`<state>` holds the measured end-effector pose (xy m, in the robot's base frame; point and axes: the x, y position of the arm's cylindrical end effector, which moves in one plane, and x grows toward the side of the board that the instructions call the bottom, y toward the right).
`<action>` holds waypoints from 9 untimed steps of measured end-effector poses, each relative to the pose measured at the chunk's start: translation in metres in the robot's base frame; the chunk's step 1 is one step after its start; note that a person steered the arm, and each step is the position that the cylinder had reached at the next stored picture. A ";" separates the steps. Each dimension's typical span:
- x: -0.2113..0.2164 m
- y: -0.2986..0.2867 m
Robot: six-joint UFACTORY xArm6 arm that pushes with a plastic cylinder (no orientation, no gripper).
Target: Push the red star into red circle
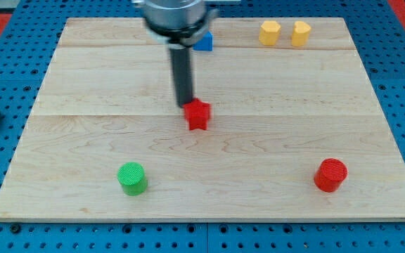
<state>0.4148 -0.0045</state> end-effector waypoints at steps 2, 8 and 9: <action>0.011 -0.001; 0.004 0.151; 0.039 0.175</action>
<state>0.4539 0.1708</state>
